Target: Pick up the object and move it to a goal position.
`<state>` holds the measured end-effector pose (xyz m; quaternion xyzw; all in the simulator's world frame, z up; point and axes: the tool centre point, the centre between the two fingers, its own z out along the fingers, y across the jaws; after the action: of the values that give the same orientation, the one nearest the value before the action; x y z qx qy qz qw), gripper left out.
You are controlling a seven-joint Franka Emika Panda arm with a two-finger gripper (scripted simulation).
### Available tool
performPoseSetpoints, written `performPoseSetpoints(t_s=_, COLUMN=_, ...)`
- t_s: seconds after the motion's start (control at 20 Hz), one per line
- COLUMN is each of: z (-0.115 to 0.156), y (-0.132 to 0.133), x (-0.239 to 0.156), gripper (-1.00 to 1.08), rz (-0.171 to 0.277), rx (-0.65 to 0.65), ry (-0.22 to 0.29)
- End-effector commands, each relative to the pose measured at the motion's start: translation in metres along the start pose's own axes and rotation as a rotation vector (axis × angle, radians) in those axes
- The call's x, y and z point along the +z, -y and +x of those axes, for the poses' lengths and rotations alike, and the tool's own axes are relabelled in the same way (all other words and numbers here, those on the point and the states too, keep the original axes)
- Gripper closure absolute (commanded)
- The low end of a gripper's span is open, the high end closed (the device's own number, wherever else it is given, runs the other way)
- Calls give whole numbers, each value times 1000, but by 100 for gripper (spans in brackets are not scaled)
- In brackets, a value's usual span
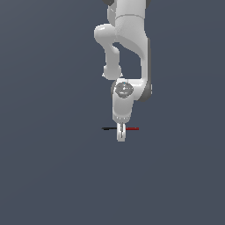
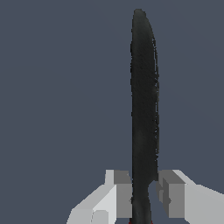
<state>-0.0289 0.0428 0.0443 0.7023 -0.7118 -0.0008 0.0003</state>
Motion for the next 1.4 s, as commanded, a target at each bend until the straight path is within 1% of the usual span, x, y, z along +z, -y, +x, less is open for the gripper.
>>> performPoseSetpoints(t_s=0.0, z=1, y=5, x=-18, gripper=108, rz=1, rx=0, ry=0)
performPoseSetpoints(t_s=0.55, z=6, y=36, x=-126, gripper=108, rz=1, rx=1, ry=-2)
performPoseSetpoints(t_s=0.75, z=6, y=46, x=-157, gripper=108, rz=1, rx=1, ry=-3)
performPoseSetpoints(t_s=1.05, z=6, y=56, x=-188, gripper=108, rz=1, rx=-1, ry=-2)
performPoseSetpoints(t_s=1.35, z=6, y=61, x=-199, gripper=108, rz=2, rx=-1, ry=-1)
